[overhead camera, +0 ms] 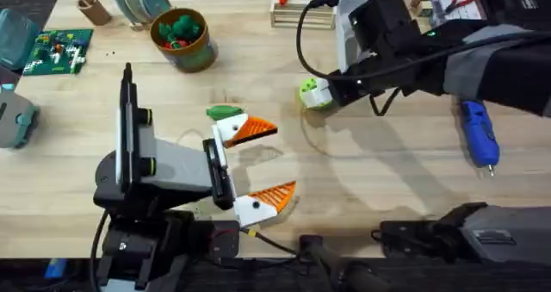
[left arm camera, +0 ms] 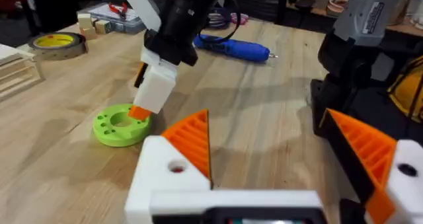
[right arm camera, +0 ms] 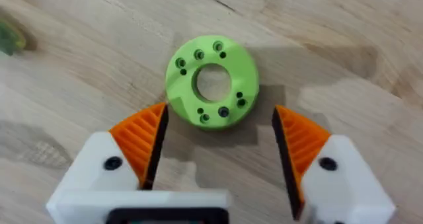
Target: Pick up the gripper from the table and insert it into the empty holder that is missing its gripper. Then pick up a screw, insert it into the mounting hole, and use the screwdriver to tighten it. Finally, clean up the table by picking up the vegetable and placing it into the bucket.
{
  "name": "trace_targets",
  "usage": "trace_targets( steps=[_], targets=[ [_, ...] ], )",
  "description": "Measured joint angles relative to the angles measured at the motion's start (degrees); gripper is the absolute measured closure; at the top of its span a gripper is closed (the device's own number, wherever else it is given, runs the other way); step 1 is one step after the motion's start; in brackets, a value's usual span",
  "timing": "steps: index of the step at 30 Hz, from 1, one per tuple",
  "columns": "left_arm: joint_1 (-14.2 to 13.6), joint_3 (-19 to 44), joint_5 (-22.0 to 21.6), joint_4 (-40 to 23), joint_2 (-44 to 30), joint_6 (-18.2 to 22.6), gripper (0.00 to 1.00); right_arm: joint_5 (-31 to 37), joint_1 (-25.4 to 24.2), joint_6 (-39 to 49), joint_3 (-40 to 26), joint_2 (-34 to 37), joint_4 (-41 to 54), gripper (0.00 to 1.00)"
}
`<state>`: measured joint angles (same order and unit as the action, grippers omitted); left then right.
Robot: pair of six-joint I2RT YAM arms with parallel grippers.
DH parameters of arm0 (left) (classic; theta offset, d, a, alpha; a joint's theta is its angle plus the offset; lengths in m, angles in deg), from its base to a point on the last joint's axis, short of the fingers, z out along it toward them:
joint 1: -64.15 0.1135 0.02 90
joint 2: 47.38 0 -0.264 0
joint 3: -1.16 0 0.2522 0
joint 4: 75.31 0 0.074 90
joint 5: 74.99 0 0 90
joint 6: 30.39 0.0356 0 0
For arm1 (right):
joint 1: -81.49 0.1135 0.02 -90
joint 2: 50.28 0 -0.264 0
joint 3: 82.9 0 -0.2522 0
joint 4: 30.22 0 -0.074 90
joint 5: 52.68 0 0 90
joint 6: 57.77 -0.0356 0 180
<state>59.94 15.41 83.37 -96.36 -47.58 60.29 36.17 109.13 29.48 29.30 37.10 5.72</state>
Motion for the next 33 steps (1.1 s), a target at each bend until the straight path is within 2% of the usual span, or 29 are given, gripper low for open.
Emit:
trace_targets(
  steps=[6, 17, 31, 33],
  targets=[
    [0.00, 0.00, 0.02, 0.00, 0.00, 0.00, 0.007, 0.00, 0.07, -0.32, 0.04, 0.82, -0.63, 0.246],
    [0.00, 0.00, 0.02, 0.00, 0.00, 0.00, 0.008, -0.02, 0.11, -0.49, 0.22, 2.86, -1.01, 0.258],
    [0.00, 0.00, 0.02, 0.00, 0.00, 0.00, 0.007, -0.20, 0.37, -0.50, 0.24, 4.20, -3.82, 0.375],
    [0.00, 0.00, 0.02, 0.00, 0.00, 0.00, 0.007, -0.17, 0.42, -0.48, 0.24, 4.20, -3.82, 0.419]
  ],
)
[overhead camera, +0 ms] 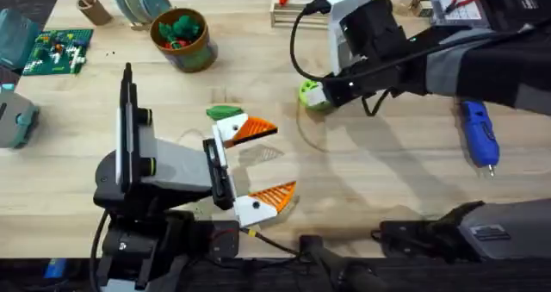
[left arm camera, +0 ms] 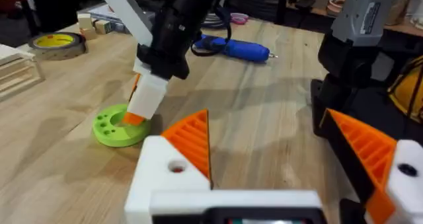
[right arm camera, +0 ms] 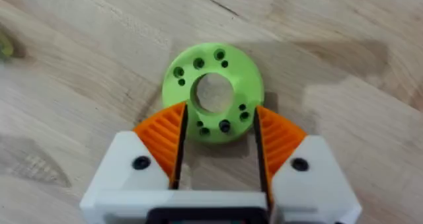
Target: Pick up the gripper from the table and insert it into the empty holder that is missing its gripper. Then pick up a screw, insert it into the mounting hole, and use the screwdriver to tighten it. Finally, clean up the table by picking up the vegetable and placing it into the bucket.
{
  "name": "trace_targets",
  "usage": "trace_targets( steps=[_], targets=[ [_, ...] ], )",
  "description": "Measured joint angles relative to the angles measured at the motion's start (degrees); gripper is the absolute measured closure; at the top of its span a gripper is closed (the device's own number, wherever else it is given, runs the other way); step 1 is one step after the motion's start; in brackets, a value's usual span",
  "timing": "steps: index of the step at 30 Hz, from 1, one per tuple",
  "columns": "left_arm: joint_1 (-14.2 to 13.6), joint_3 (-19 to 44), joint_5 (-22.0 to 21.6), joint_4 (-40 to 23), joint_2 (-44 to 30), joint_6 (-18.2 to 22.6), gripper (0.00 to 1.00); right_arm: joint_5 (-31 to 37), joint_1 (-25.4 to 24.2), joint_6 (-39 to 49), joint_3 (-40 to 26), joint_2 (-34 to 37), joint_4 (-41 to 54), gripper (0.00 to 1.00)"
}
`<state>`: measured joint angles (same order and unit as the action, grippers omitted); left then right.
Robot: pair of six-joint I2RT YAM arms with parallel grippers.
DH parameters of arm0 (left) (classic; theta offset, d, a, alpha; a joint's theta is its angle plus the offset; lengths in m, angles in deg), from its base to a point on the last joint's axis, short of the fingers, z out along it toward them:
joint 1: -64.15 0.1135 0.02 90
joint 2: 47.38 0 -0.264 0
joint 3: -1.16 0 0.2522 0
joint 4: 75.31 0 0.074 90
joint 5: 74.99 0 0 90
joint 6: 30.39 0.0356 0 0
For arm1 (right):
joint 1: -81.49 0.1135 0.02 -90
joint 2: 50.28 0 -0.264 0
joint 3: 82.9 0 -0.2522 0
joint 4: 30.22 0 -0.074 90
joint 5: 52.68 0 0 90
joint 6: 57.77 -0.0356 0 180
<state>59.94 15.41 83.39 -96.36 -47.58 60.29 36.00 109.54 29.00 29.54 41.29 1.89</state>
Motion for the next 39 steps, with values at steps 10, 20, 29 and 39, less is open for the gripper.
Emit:
trace_targets(
  steps=[10, 20, 29, 39],
  targets=[
    [0.00, 0.00, 0.00, 0.00, 0.00, 0.00, 0.007, 0.00, 0.07, -0.02, 0.00, 0.00, 0.11, 0.511],
    [0.00, 0.00, 0.00, 0.00, 0.00, 0.00, 0.007, 0.00, 0.55, 2.60, 0.00, 0.00, 0.18, 0.643],
    [0.00, 0.00, 0.00, 0.00, 0.00, 0.00, 0.007, 1.54, 4.59, 6.48, 0.00, 0.00, 0.26, 0.658],
    [0.00, 0.00, 0.00, 0.00, 0.00, 0.00, 0.008, 3.96, 5.09, 7.54, 0.00, 0.00, 0.61, 0.719]
  ],
)
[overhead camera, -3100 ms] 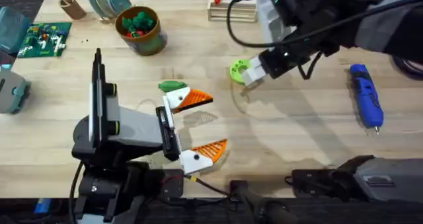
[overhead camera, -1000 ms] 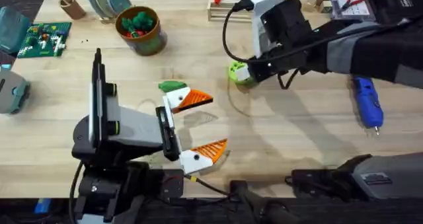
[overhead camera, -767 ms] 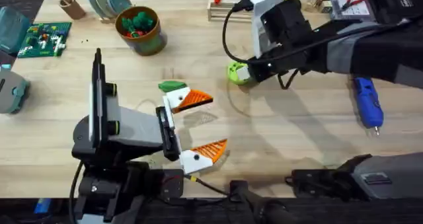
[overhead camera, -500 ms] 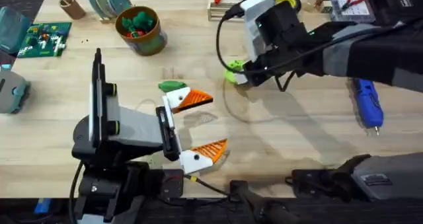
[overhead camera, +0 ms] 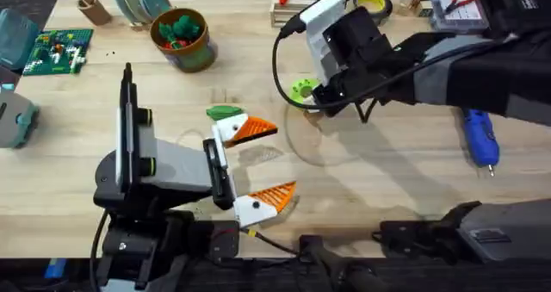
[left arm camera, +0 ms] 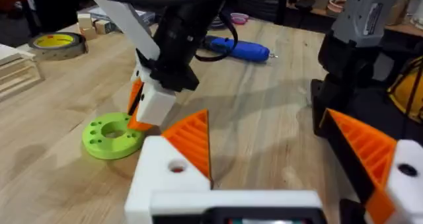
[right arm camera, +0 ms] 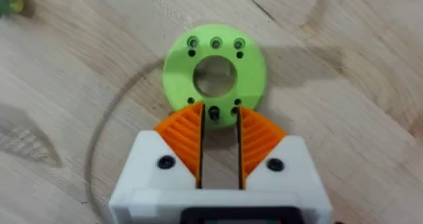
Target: Pick up the gripper from the table and insert it into the empty holder that is missing its gripper. Then pick up a screw, insert it into the mounting hole, and use the screwdriver to tighten it. Finally, clean up the table by picking up the vegetable and placing it into the bucket.
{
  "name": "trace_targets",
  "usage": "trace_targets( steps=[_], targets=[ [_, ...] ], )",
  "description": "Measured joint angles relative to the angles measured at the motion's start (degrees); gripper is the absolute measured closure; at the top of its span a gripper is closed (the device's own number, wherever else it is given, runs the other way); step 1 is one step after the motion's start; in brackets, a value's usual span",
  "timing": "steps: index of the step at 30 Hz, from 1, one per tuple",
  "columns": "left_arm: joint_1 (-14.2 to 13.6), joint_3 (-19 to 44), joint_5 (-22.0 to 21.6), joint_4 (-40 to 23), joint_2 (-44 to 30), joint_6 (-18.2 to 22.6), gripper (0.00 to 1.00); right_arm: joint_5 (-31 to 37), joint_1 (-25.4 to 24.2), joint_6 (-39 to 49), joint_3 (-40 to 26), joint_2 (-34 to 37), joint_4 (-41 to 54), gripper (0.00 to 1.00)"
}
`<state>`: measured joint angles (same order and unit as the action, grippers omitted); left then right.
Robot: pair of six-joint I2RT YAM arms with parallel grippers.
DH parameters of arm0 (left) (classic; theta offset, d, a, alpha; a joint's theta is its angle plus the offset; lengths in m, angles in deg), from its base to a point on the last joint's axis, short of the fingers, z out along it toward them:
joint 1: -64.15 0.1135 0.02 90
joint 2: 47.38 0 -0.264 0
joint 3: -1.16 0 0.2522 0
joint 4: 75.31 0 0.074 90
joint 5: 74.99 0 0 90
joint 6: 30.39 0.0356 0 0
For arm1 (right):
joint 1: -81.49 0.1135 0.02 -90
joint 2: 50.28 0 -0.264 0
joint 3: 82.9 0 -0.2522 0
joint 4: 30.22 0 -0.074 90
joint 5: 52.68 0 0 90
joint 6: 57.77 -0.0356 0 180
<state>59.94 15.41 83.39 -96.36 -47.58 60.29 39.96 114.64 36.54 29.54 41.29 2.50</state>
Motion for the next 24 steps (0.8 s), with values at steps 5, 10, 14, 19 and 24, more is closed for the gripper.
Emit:
trace_targets(
  steps=[5, 10, 14, 19, 24],
  targets=[
    [0.00, 0.00, 0.00, 0.00, 0.00, 0.00, 0.008, -0.04, 0.00, 0.02, 0.00, 0.00, 0.00, 0.728],
    [0.00, 0.00, 0.00, 0.00, 0.00, 0.02, 0.008, -0.11, 0.00, 0.02, 0.00, 0.00, 0.02, 0.732],
    [0.00, 0.00, 0.00, 0.00, 0.00, 0.00, 0.008, -0.95, 0.00, 0.02, 0.00, 0.00, 0.00, 0.732],
    [0.00, 0.00, 0.00, 0.00, 0.00, 0.00, 0.009, -1.25, 0.00, 0.02, 0.00, 0.06, 0.00, 0.735],
    [0.00, 0.00, 0.00, 0.00, 0.00, 0.02, 0.008, -1.18, 0.00, 0.06, 0.00, 0.49, -0.48, 0.782]
  ],
)
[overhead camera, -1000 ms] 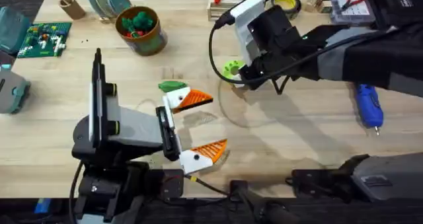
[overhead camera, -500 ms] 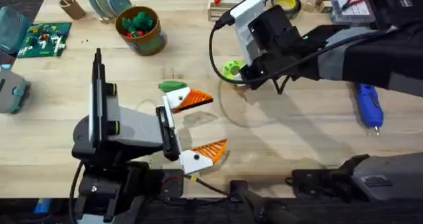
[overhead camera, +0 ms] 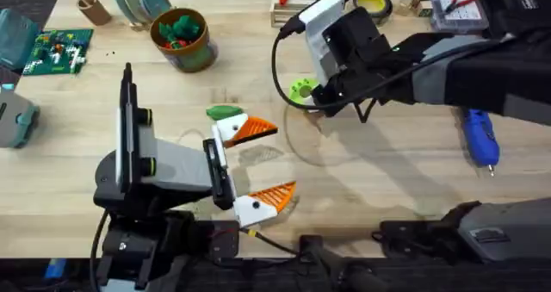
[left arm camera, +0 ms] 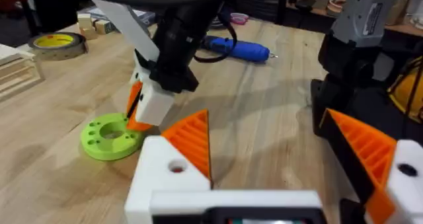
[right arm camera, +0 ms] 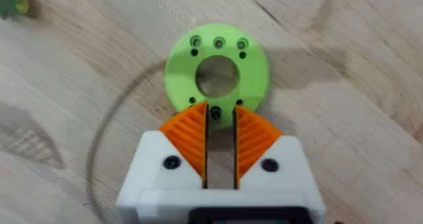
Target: Pick up the gripper from the table and insert it into the empty holder that is missing its gripper. Then pick up a screw, insert it into the mounting hole, and use the screwdriver to tighten it. Finally, clean up the table by picking up the vegetable and placing it into the bucket.
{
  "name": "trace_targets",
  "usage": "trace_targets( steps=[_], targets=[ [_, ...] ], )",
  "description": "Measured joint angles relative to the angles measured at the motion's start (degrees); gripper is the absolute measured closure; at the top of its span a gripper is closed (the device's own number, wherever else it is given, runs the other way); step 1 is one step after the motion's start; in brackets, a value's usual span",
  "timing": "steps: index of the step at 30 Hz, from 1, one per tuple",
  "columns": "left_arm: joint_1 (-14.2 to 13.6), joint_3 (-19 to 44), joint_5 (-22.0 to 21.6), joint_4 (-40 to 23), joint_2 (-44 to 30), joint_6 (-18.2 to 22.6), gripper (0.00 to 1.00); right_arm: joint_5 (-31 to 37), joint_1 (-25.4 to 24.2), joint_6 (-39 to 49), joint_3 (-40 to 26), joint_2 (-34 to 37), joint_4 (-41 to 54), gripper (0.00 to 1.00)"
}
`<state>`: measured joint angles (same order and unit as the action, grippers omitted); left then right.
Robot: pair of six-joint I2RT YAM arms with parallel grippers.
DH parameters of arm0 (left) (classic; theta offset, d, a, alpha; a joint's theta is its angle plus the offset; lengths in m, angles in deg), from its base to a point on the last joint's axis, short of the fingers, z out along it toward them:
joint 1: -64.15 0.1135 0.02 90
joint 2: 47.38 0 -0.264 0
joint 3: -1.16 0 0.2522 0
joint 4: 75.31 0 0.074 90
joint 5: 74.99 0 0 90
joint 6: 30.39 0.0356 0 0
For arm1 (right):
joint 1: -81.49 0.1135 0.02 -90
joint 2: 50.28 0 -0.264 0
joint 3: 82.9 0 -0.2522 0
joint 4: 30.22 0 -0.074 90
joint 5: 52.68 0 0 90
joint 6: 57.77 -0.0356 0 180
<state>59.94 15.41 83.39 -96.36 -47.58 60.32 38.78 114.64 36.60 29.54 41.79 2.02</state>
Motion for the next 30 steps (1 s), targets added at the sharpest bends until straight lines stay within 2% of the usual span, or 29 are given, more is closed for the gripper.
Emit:
trace_targets(
  steps=[7, 12, 24, 30],
  targets=[
    [0.00, 0.00, 0.00, 0.00, 0.00, -0.02, 0.008, 0.06, 0.00, 0.17, 0.00, 0.05, -0.15, 0.826],
    [0.00, 0.00, 0.00, 0.00, 0.00, -0.02, 0.008, -0.20, 0.00, 0.31, 0.00, 0.05, -0.31, 0.988],
    [0.00, 0.00, 0.00, 0.00, 0.00, -0.02, 0.007, -0.05, 0.00, 0.36, -0.09, 0.05, -0.09, 0.995],
    [0.00, 0.00, 0.00, 0.00, 0.00, -0.02, 0.009, 0.91, 0.00, 1.31, -1.79, 0.05, 3.36, 0.995]
  ],
)
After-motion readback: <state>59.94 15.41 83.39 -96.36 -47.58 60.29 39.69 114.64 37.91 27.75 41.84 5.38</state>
